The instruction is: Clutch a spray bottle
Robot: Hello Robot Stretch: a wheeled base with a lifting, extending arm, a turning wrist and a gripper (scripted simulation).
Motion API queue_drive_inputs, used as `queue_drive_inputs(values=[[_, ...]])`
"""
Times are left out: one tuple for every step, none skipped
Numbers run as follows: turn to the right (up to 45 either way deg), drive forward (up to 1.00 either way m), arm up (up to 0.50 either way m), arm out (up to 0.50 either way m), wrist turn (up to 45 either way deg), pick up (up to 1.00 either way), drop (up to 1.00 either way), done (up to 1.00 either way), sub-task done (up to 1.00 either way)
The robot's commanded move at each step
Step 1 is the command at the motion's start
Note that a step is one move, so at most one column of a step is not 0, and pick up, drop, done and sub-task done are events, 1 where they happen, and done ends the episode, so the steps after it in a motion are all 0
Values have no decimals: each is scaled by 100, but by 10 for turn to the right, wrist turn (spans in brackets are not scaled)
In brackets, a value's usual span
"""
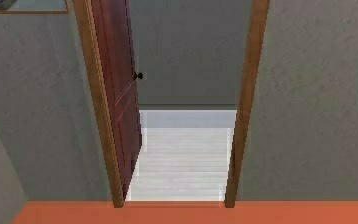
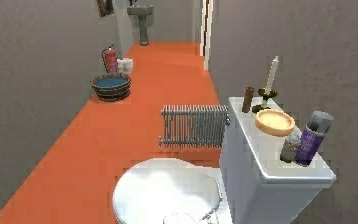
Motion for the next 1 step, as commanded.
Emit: queue_drive_inputs(values=[[0,0,50,0,0,0,0,0,0]])
